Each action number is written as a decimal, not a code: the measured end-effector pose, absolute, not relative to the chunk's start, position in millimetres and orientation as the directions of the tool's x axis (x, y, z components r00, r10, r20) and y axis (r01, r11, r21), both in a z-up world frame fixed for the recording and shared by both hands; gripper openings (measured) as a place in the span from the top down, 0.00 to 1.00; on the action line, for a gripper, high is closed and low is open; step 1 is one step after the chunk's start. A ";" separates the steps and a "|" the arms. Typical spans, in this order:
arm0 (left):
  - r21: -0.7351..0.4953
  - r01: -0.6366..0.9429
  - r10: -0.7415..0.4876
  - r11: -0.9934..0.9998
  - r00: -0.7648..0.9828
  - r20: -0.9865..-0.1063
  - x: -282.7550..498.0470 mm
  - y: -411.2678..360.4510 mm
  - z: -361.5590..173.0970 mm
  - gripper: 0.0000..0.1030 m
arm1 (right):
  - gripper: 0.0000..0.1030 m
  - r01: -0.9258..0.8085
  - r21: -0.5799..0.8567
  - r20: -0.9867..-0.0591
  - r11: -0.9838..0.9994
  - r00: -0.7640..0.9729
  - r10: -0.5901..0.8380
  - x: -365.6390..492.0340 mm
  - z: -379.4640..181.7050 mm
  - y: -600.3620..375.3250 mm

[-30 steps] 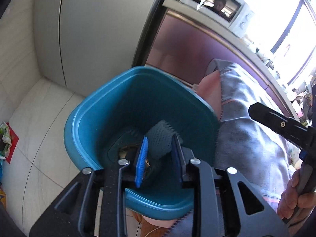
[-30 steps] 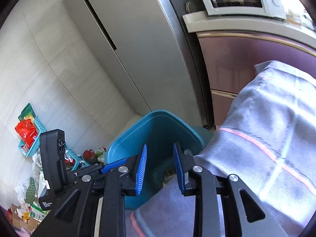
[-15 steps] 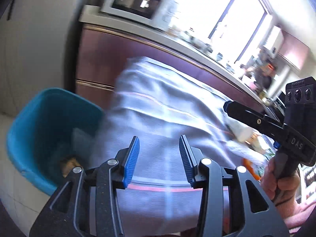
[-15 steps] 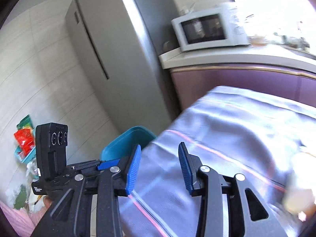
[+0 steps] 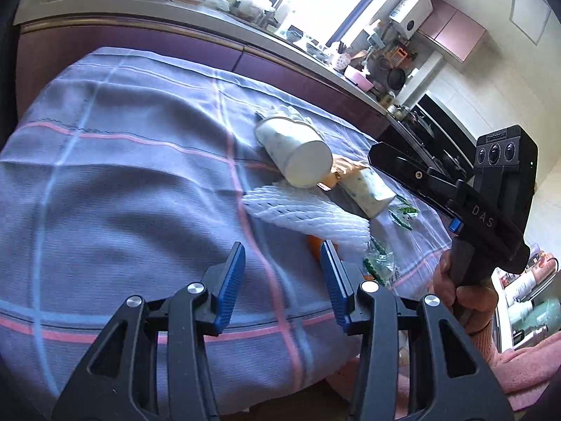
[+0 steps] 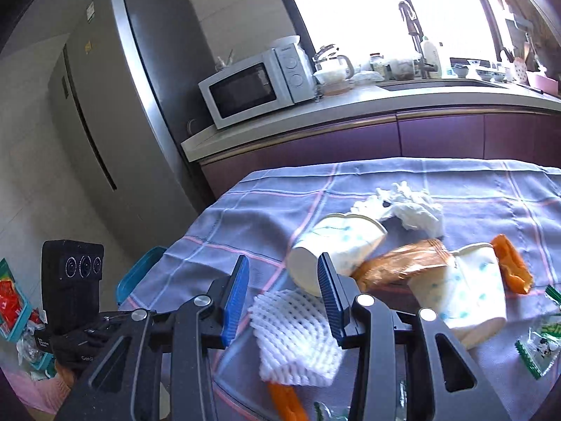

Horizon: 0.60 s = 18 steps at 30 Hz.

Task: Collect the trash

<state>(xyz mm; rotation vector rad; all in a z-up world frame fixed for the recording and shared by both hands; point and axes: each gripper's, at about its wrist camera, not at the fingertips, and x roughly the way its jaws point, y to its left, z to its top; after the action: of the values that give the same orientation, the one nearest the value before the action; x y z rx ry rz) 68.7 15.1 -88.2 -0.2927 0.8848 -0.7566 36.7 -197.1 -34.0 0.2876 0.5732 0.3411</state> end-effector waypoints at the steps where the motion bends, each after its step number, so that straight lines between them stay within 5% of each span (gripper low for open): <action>1: -0.535 0.477 -0.713 0.697 0.379 -0.590 69.3 8.1 -90.3 0.58 | 0.63 -0.221 0.360 -0.478 0.906 0.791 0.383 35.1 -36.1 -204.0; 18: -0.720 0.351 -0.800 0.598 0.215 -0.560 113.7 -40.0 -122.0 0.50 | 0.63 -0.183 0.415 -0.471 0.891 0.795 0.382 28.5 -56.0 -236.0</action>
<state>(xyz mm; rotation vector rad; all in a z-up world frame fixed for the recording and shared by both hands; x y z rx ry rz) 113.7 -40.0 -122.0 -0.4982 1.0799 -0.8450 28.5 -236.0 -56.0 0.3617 0.5776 0.3110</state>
